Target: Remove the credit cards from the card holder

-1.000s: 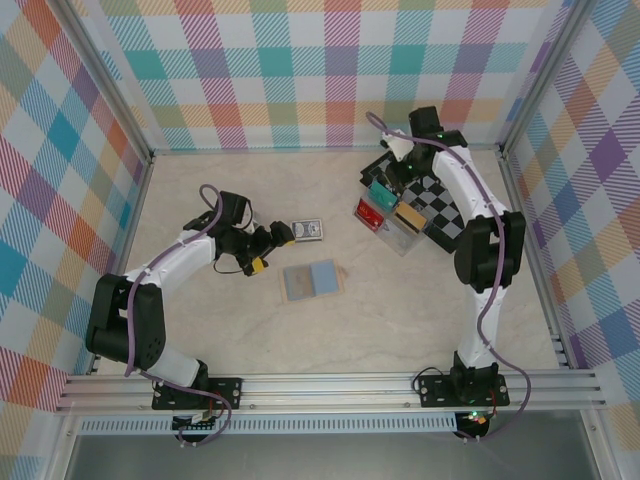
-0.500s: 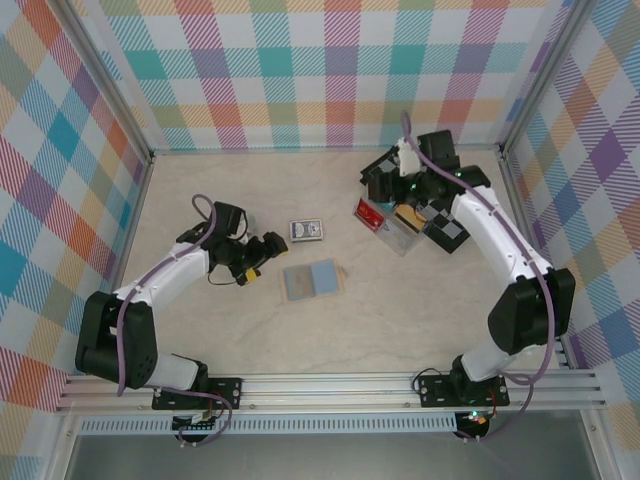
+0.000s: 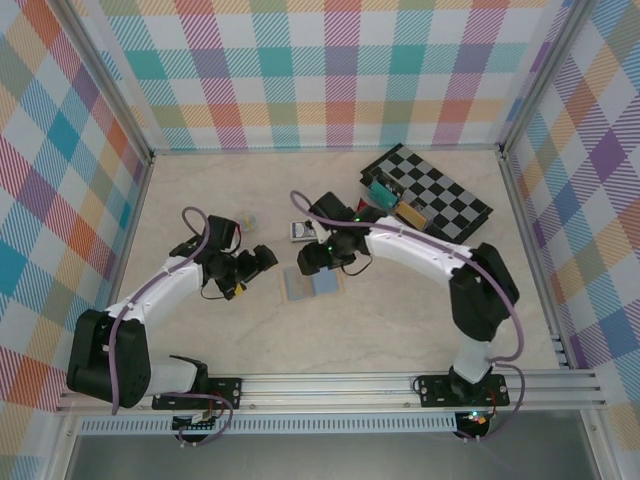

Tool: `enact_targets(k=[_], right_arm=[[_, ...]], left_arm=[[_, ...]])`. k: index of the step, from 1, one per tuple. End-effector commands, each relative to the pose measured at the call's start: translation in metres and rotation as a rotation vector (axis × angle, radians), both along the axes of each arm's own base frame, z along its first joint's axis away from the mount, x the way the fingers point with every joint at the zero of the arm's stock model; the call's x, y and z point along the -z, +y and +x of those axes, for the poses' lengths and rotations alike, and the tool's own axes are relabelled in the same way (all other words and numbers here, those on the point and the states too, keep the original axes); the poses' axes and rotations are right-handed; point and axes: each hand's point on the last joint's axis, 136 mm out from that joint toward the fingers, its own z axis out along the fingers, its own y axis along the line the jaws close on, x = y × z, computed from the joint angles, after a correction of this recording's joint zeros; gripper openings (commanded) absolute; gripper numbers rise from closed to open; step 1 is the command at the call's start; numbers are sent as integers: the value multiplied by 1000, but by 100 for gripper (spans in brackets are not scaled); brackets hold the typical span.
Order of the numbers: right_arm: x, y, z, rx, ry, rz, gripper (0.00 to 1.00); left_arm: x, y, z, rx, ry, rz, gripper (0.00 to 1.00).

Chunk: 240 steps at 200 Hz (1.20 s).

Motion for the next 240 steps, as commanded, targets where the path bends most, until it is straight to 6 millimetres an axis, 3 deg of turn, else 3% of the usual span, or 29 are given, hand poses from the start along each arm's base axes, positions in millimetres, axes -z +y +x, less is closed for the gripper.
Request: enact_targets(k=[1, 52, 135, 167, 199, 240], right_arm=[[13, 7, 2, 33, 25, -60, 68], [58, 8, 4, 29, 70, -196, 70], [92, 1, 6, 12, 73, -340, 72], [105, -9, 6, 25, 82, -406, 71], [118, -20, 5, 49, 86, -462, 68], [126, -21, 2, 58, 101, -464, 64]], left_arm=[[8, 13, -9, -40, 30, 30, 100], [11, 16, -10, -51, 32, 36, 100], [11, 1, -2, -23, 23, -47, 99], [11, -7, 2, -13, 13, -93, 88], [11, -19, 2, 18, 14, -153, 69], [13, -34, 2, 53, 23, -223, 52]])
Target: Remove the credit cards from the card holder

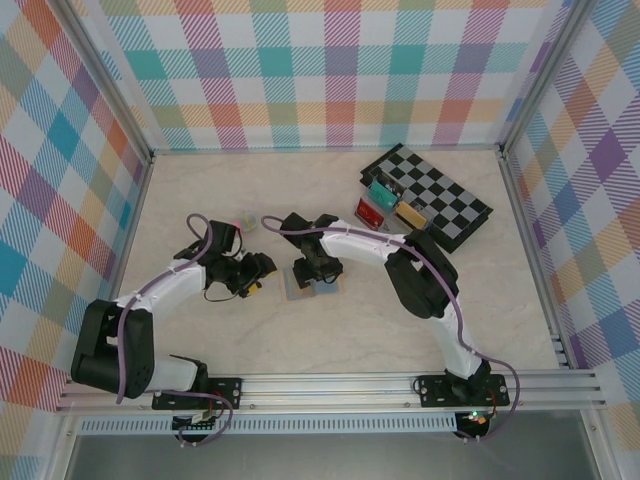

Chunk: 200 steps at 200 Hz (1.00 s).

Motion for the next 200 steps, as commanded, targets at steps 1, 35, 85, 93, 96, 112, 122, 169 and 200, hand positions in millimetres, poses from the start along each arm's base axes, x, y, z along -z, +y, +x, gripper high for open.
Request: enact_targets(k=[1, 35, 85, 93, 96, 112, 122, 169, 200], right_arm=[[36, -21, -13, 22, 64, -109, 64], [37, -21, -14, 27, 69, -94, 61], [34, -18, -16, 32, 81, -43, 58], [34, -18, -16, 33, 82, -35, 58], [34, -18, -16, 34, 83, -33, 58], [33, -17, -16, 38, 87, -17, 56], [32, -17, -16, 41, 89, -8, 56], [31, -16, -17, 55, 104, 32, 54], [27, -11, -17, 62, 116, 79, 53]], left_arm=[[0, -13, 1, 31, 1, -69, 52], [5, -24, 1, 57, 12, -78, 43], [9, -47, 10, 117, 10, -103, 26], [11, -50, 10, 126, 17, -103, 25], [11, -51, 10, 129, 19, -104, 25], [15, -57, 8, 146, 31, -107, 24], [18, -61, 8, 152, 38, -113, 24], [24, -69, 7, 160, 59, -140, 27], [28, -73, 7, 157, 72, -160, 27]])
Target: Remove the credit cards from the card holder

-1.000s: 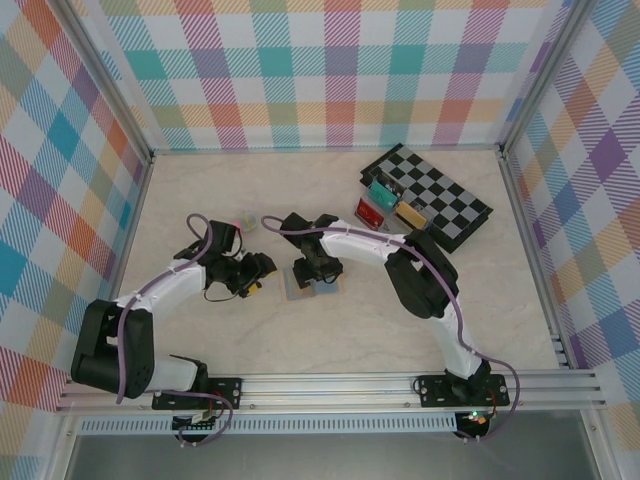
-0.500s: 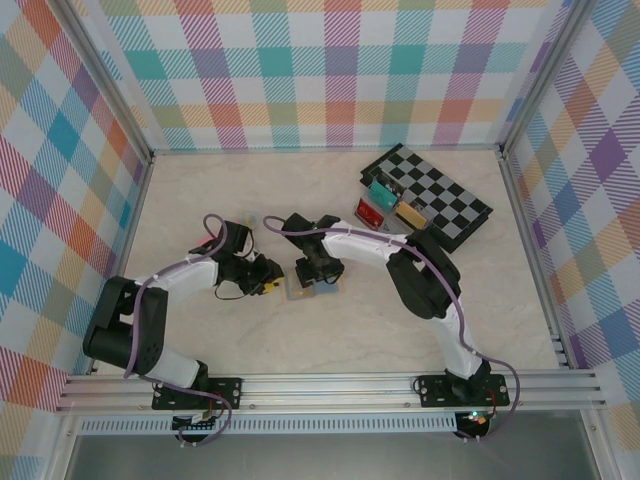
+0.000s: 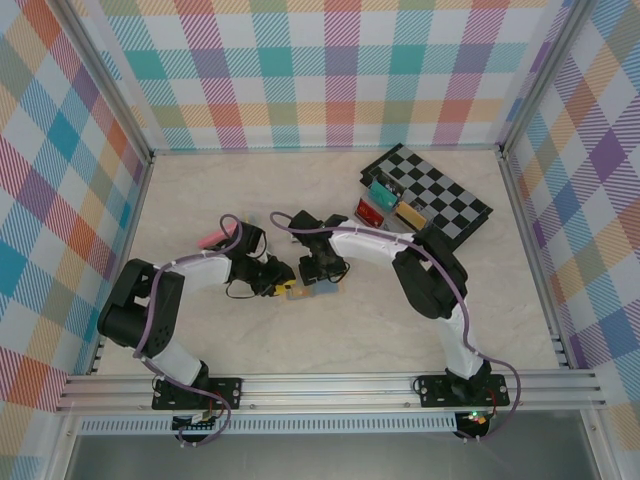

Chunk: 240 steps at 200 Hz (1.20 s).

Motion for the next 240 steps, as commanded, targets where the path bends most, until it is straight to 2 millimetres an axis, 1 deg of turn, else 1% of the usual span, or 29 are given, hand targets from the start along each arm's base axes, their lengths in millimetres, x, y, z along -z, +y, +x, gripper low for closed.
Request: enact_targets(k=[1, 26, 62, 80, 101, 126, 127, 129, 132, 149, 172, 191, 222, 240], right_arm=[[27, -8, -17, 25, 106, -2, 53], [18, -1, -17, 17, 112, 58, 52], [-5, 11, -15, 20, 115, 176, 53], [-21, 15, -11, 34, 110, 250, 53], [-44, 20, -6, 54, 93, 352, 54], [-74, 21, 1, 85, 63, 461, 56], [-77, 21, 1, 86, 57, 468, 56], [-76, 20, 1, 88, 59, 469, 56], [-81, 20, 2, 91, 51, 481, 56], [-101, 15, 6, 109, 9, 524, 59], [-119, 2, 11, 139, -64, 538, 62], [-129, -12, 15, 172, -132, 526, 65], [-138, -32, 18, 214, -217, 506, 68], [-144, -37, 19, 226, -250, 515, 68]], left_arm=[[-5, -11, 6, 7, -6, -46, 27], [0, -11, 6, 4, 3, -42, 26], [4, -13, 9, 1, 9, -49, 25], [5, -14, 8, 3, 11, -53, 25], [4, -15, 9, 8, 10, -63, 25], [-2, -18, 10, 15, -6, -85, 24], [-3, -18, 10, 15, -6, -86, 24], [-4, -19, 10, 15, -8, -89, 24], [-5, -19, 11, 16, -11, -93, 24], [-14, -21, 13, 21, -36, -113, 25], [-26, -26, 14, 31, -67, -139, 25], [-37, -34, 15, 46, -94, -161, 27], [-52, -57, 16, 91, -130, -181, 32], [-53, -68, 15, 119, -134, -151, 35]])
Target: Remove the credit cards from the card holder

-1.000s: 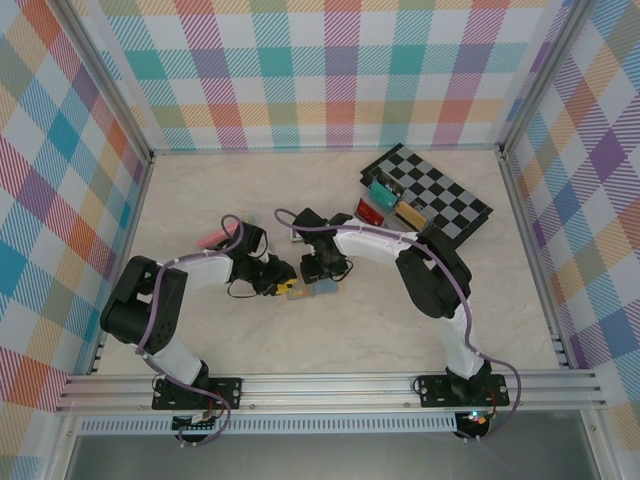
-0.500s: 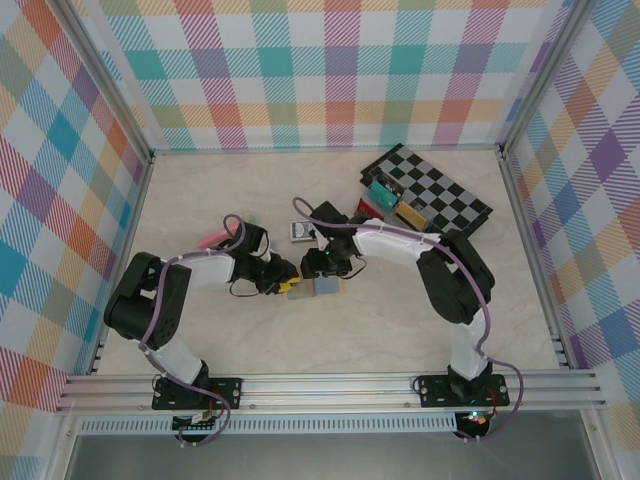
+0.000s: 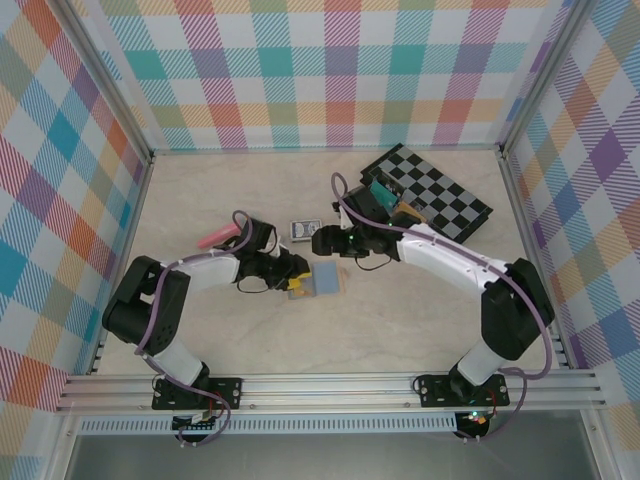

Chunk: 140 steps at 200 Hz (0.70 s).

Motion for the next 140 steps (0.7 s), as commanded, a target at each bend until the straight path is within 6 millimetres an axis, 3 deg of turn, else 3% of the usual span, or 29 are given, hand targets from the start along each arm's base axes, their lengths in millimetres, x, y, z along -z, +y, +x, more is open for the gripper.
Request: enact_targets(k=[1, 48, 70, 94, 121, 140], right_arm=[[-9, -11, 8, 58, -63, 2, 69], [-12, -22, 8, 91, -94, -6, 69], [-10, -24, 7, 91, -88, -12, 69], [-10, -22, 5, 72, -82, -7, 69], [-9, -18, 3, 49, -77, 1, 68], [-5, -14, 0, 25, -54, 6, 67]], left_arm=[[-23, -23, 6, 42, -66, -16, 36], [-6, -37, 11, 67, -38, 41, 44], [-2, -23, 13, 68, -40, 139, 49], [-14, -22, 18, 56, -65, 112, 55], [-12, -19, 19, 52, -61, 128, 54], [-10, -4, 21, 22, -58, 156, 52]])
